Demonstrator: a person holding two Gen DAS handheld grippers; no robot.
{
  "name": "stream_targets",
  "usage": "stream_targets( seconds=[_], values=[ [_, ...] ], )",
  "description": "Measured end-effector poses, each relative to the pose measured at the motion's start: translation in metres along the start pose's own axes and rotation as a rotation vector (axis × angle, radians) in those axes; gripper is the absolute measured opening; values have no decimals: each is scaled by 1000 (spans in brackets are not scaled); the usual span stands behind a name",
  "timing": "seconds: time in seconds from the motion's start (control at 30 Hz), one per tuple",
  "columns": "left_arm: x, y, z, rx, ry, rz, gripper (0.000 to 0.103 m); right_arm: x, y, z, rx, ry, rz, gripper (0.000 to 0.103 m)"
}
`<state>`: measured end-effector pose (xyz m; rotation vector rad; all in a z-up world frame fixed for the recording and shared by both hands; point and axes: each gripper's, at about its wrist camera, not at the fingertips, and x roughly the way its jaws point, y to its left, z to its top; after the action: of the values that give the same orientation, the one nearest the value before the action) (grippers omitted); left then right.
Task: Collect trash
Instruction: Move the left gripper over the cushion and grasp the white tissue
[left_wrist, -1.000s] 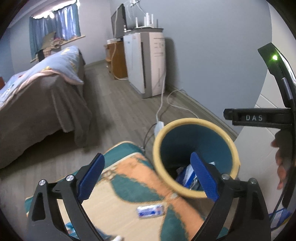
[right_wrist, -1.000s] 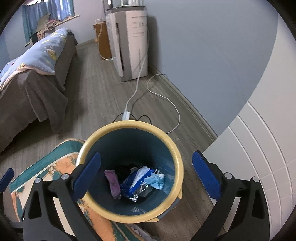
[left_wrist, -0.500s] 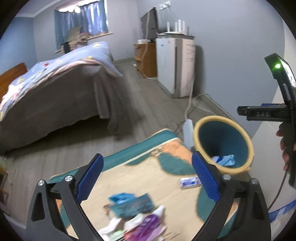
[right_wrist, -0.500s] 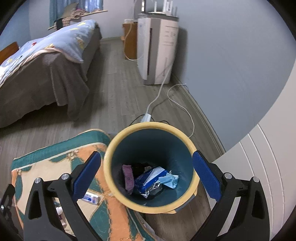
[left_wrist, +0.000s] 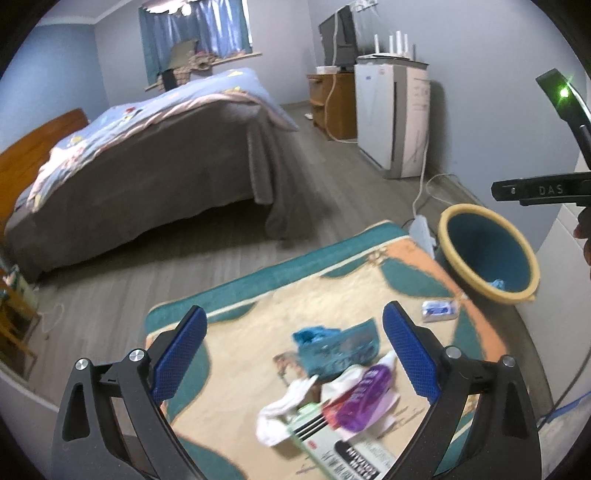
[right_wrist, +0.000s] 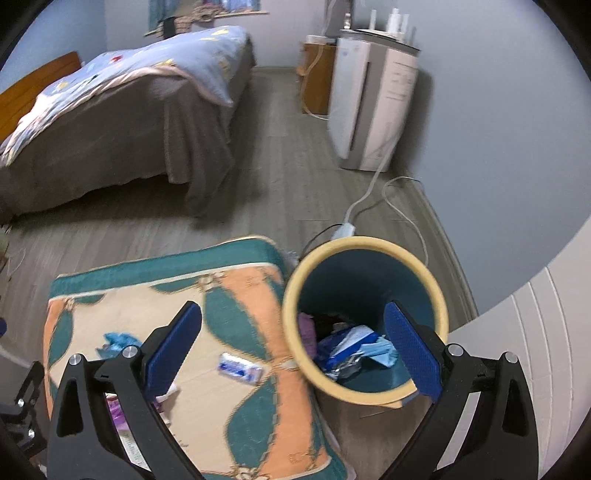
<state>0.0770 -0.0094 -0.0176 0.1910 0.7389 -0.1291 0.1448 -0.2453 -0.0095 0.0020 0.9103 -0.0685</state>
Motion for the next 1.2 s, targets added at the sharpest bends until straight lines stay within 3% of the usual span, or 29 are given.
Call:
stream_targets(
  seconds=[0.3, 0.7, 0.87, 1.2],
  values=[
    [-1, 28, -24, -9, 22, 48, 95, 9, 44, -8, -43, 55, 73, 97],
    [6, 63, -47, -53, 63, 60, 95, 33, 94, -36, -101, 156, 89, 97],
    [24, 68, -61, -51, 134, 39, 95, 50, 97, -51, -35, 225, 108, 97],
    [73, 61, -91, 81, 312, 13, 95, 73, 100, -48, -34, 257, 78, 97]
  ],
)
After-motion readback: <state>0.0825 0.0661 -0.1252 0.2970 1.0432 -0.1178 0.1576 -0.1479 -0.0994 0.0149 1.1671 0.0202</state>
